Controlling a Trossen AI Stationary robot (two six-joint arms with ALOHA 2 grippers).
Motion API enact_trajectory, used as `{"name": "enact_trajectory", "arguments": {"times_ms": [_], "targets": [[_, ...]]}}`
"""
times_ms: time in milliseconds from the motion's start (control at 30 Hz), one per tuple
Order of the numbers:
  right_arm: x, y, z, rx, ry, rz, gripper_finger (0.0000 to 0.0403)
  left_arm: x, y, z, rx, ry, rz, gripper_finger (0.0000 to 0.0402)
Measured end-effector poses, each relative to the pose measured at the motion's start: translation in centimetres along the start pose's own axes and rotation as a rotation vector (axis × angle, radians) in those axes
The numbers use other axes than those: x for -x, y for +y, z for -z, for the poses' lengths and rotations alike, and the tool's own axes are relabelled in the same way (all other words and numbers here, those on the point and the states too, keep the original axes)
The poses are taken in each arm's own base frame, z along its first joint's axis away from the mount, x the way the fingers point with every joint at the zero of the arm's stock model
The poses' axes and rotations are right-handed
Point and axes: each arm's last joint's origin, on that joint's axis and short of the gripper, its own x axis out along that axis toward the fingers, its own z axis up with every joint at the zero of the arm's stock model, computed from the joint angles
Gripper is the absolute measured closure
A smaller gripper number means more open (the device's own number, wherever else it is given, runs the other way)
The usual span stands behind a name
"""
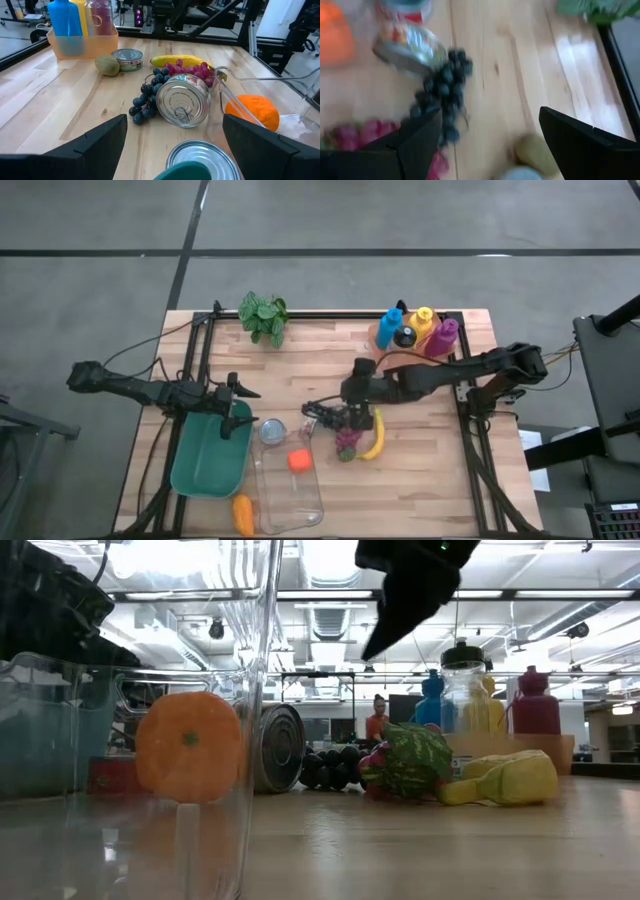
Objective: Pick & Place Food Item
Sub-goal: Put the kiwi into the transparent bin
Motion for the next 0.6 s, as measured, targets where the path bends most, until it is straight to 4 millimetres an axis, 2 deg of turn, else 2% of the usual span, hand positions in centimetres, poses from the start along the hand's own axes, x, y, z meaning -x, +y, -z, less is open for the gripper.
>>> {"name": "enact_trajectory", "arguments": {"times_ms": [267,467,600], "targets": [[1.4,-0.5,-1.4,0.109,0.127,0.003,0.0071,0.0,0.0,0.0,0.000,0.000,0.000,0.0066],[2.1,-1.2,-3.0,0.269,0.093,-0.070,0.0071,0.0,0.0,0.0,0.000,-0.001,0.001,0.0066],[1.7,-2.3,-3.0,0.339,0.099,-0.068,0.0071,0.0,0.0,0.0,0.000,-0.001,0.001,0.0066]]}}
